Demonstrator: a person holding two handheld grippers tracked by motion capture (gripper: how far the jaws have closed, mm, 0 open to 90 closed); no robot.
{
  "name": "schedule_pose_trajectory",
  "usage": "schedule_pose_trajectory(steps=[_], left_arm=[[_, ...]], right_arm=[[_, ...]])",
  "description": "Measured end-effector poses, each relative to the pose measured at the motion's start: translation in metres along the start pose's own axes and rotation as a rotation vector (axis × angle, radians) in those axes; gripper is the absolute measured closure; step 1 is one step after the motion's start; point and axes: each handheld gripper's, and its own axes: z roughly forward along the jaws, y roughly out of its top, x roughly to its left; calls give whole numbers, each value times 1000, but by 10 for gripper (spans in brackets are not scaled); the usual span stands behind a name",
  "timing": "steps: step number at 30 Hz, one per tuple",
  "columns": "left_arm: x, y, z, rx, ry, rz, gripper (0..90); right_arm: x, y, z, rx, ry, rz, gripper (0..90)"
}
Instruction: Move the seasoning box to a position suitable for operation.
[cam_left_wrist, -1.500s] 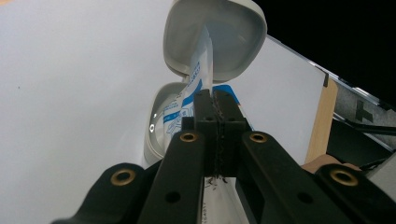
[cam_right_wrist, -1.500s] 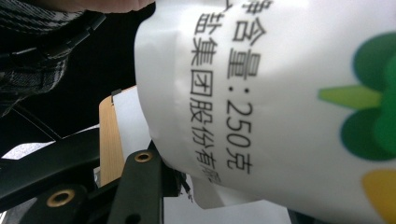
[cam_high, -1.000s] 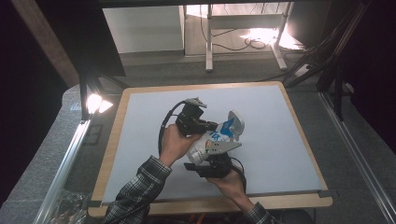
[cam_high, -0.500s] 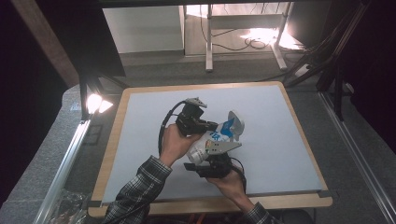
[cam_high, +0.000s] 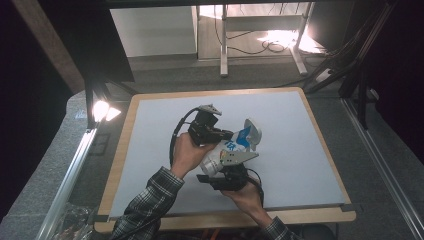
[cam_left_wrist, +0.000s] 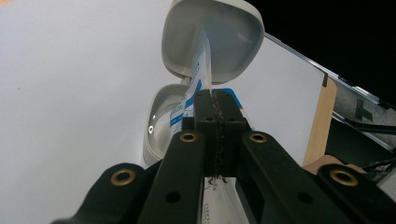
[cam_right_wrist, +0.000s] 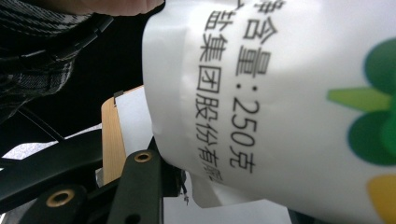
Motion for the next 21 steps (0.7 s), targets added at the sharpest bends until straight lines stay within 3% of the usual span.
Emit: schedule_pose_trajectory(steps=[21], left_arm=[[0, 0, 1, -4, 1, -4, 899]], right_arm=[[0, 1, 0, -2, 1, 1, 600]])
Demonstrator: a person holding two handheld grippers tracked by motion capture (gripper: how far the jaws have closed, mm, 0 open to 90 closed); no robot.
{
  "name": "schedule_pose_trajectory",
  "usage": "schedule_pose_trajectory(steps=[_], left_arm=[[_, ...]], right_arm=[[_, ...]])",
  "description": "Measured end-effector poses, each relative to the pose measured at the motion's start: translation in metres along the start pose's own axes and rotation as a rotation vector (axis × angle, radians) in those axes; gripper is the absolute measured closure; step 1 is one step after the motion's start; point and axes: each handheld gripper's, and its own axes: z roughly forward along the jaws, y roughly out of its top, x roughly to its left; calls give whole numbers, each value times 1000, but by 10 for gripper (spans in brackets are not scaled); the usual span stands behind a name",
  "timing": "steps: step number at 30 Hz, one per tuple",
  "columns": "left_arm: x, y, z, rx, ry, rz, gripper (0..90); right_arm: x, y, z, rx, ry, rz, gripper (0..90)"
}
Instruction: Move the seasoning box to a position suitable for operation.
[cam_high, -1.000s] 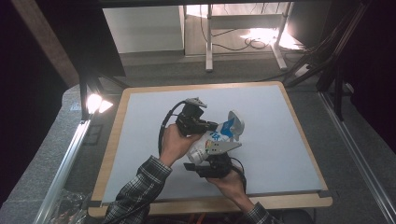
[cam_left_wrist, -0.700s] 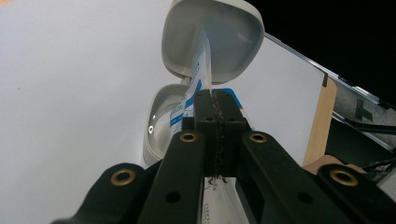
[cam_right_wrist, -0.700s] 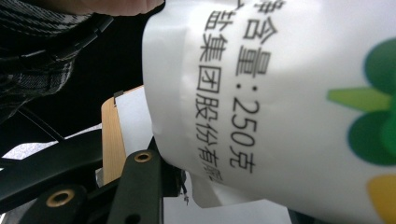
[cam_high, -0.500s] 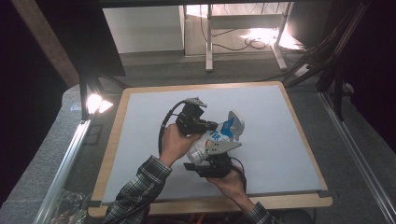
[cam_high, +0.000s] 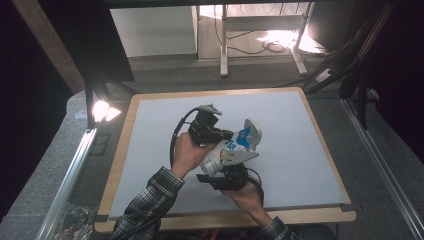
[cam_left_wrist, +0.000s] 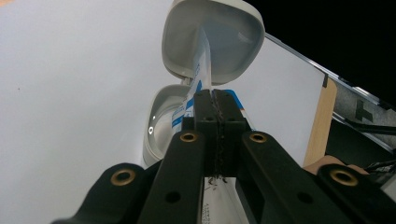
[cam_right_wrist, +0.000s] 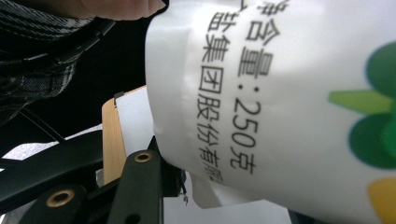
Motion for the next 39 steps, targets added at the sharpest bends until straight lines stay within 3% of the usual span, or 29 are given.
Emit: schedule_pose_trajectory(steps=[39], left_arm=[[-3, 4, 1, 18, 13, 10, 900]], right_arm=[[0, 2, -2, -15, 8, 4, 601]])
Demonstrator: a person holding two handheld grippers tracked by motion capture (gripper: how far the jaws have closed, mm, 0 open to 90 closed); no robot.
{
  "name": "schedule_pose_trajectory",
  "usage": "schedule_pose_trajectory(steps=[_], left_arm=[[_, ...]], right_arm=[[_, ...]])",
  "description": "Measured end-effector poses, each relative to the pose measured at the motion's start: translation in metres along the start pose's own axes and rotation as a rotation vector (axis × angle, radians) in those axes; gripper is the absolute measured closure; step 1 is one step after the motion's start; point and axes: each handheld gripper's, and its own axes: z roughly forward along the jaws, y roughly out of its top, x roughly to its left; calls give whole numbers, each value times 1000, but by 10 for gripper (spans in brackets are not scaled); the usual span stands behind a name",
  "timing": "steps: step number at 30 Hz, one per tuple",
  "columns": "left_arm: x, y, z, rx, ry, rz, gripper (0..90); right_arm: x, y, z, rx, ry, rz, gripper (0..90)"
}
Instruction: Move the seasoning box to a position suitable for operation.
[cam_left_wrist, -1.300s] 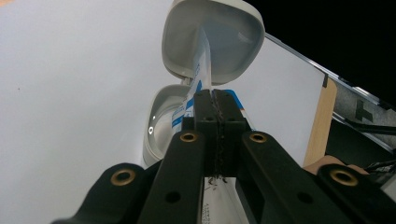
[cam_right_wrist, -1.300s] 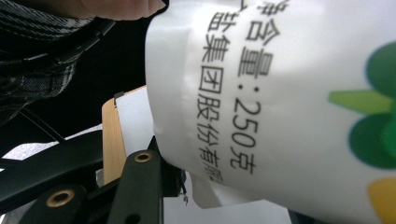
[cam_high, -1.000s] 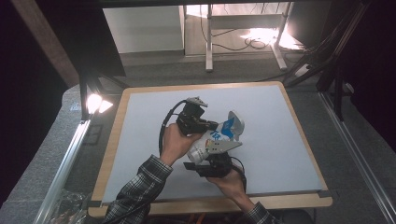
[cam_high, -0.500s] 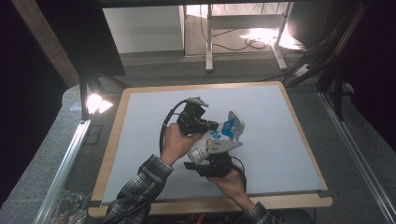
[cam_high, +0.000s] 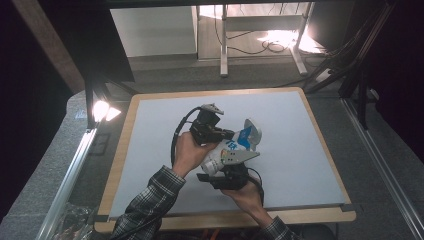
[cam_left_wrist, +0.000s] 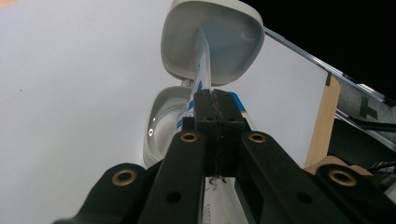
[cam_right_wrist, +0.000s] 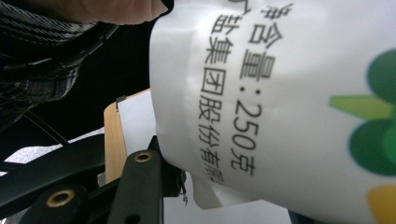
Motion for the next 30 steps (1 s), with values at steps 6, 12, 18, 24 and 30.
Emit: schedule_pose_trajectory(steps=[6, 12, 18, 24, 30], left_arm=[[-1, 0, -1, -7, 8, -2, 900], [-1, 1, -1, -12, 8, -3, 900], [-1, 2, -2, -7, 9, 3, 900], [-1, 2, -3, -7, 9, 3, 900], [-1, 2, -3, -10, 10, 0, 900]], right_arm=[[0, 0, 0, -4, 2, 2, 600], [0, 0, 0, -7, 1, 2, 600], [1, 1, -1, -9, 1, 2, 600], [1, 1, 0, -12, -1, 5, 599], [1, 2, 0, -14, 0, 9, 599]])
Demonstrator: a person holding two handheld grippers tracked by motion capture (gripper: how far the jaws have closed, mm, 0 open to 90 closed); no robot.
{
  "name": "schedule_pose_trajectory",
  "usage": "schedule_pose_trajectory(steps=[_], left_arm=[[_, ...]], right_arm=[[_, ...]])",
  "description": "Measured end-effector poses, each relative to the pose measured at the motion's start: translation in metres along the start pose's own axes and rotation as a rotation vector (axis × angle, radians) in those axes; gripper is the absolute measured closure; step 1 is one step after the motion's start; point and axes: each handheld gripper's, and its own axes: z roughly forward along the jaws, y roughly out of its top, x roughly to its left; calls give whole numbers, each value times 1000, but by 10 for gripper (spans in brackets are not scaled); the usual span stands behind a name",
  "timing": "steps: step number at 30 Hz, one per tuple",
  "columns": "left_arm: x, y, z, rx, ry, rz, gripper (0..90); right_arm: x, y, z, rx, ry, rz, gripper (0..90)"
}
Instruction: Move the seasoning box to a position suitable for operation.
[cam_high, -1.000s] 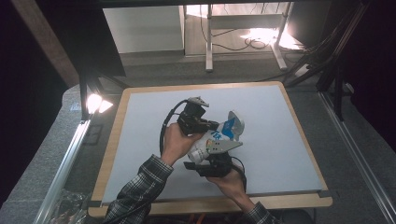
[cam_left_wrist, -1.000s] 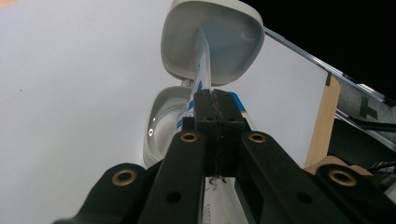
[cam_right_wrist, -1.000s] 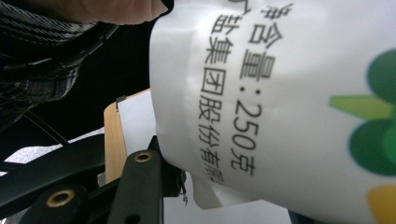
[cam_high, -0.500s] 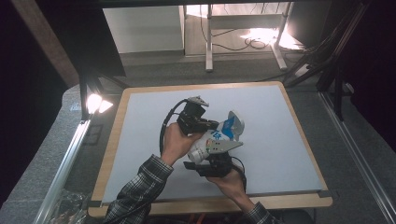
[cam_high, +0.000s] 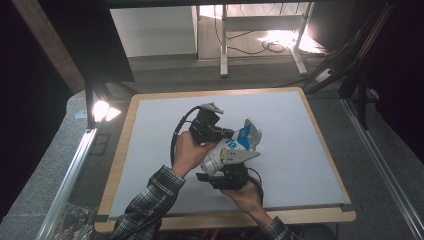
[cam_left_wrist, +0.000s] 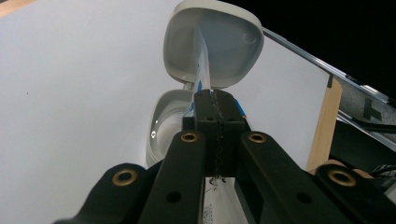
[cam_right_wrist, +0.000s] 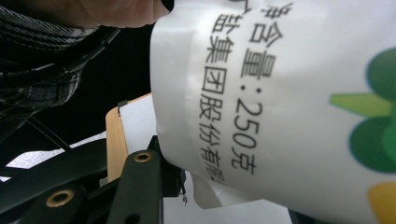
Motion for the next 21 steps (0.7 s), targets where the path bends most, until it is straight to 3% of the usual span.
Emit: schedule_pose_trajectory(steps=[21], left_arm=[[1, -1, -1, 0, 2, -1, 900]], right_arm=[[0, 0, 3, -9, 3, 4, 598]])
